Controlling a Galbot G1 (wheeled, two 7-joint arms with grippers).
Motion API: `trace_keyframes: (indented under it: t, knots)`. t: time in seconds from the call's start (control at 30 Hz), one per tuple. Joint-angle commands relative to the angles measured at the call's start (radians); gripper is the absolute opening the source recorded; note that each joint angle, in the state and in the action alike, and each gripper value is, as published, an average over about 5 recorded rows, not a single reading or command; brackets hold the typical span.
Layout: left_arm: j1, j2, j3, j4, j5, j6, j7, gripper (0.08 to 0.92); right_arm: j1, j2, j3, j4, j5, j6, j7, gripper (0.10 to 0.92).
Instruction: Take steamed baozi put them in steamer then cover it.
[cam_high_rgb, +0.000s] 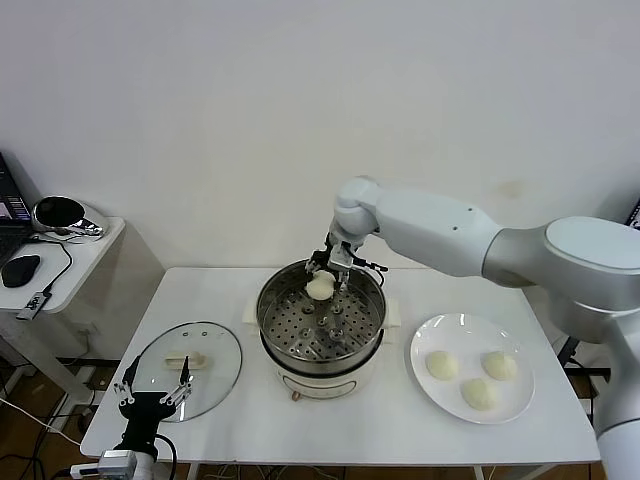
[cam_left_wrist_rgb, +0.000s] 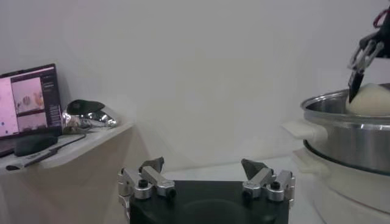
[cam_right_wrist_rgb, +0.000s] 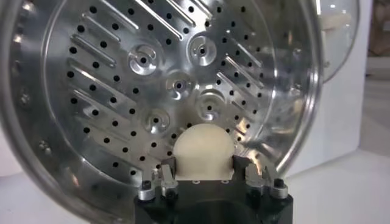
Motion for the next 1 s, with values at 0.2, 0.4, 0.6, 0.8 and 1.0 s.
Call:
trace_keyframes:
  t: [0.2,0.4,0.6,0.8,1.0]
  knots:
    - [0.000,0.000,-0.003,0.001,0.001,-0.004,0.000,0.823,-0.043,0.050,0.025,-0.081,-0.117,0.052,0.023,0.649]
    - [0.001,0.001,-0.008,0.002,0.001,-0.006,-0.001,0.823,-0.018,0.041,0.023,-0.072,-0.056,0.048,0.019,0.796]
    - [0.003,0.001,-0.011,-0.006,0.002,-0.005,-0.001,0.823,0.141,-0.083,-0.018,0.160,0.315,-0.269,-0.142,0.822]
    - [0.005,-0.001,-0.019,-0.011,0.001,-0.005,-0.005,0.823,0.300,-0.332,-0.082,0.440,0.501,-0.682,-0.254,0.823]
    - [0.010,0.005,-0.019,-0.030,0.002,-0.003,-0.004,0.823,0.402,-0.591,-0.187,0.671,0.600,-0.960,-0.196,0.823]
